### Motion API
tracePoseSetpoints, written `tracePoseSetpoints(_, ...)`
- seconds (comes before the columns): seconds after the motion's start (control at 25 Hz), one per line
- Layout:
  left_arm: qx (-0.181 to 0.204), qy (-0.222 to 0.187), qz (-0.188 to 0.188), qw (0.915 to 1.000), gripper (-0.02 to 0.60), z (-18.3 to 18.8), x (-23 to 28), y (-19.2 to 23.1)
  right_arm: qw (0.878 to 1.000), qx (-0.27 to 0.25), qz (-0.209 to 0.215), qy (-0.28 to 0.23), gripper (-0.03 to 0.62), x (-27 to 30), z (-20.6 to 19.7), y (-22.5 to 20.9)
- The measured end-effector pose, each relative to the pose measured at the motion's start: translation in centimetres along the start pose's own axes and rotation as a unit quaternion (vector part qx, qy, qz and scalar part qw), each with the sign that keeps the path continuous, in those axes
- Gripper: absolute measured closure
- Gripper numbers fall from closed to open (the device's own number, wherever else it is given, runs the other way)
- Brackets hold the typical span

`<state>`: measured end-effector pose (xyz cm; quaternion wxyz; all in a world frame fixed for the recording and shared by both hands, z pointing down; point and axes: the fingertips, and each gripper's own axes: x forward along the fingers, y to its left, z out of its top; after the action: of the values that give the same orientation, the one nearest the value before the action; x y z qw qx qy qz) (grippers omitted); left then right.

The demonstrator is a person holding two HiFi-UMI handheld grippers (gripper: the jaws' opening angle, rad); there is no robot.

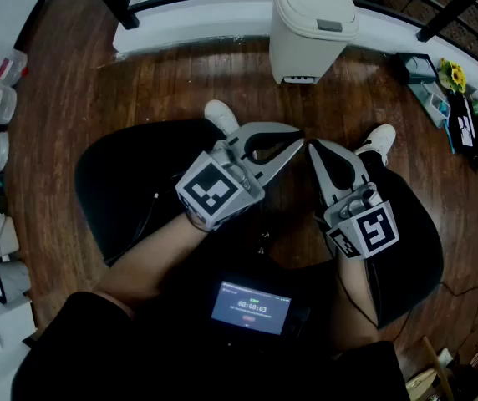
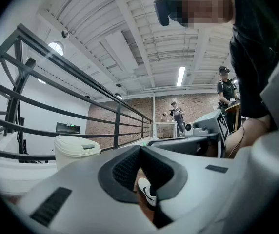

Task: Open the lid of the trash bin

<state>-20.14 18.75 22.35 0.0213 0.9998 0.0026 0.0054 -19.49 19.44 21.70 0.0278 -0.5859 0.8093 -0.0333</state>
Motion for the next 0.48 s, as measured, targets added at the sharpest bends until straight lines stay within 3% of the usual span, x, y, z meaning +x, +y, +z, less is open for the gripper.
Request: tracePoseSetpoints(0.48, -0.009, 0.012, 0.030, 0.9994, 0.548, 0.7, 2.5, 2.6, 0.999, -0.023, 0.027, 0.031, 0.588, 2.1, 1.3, -2.8)
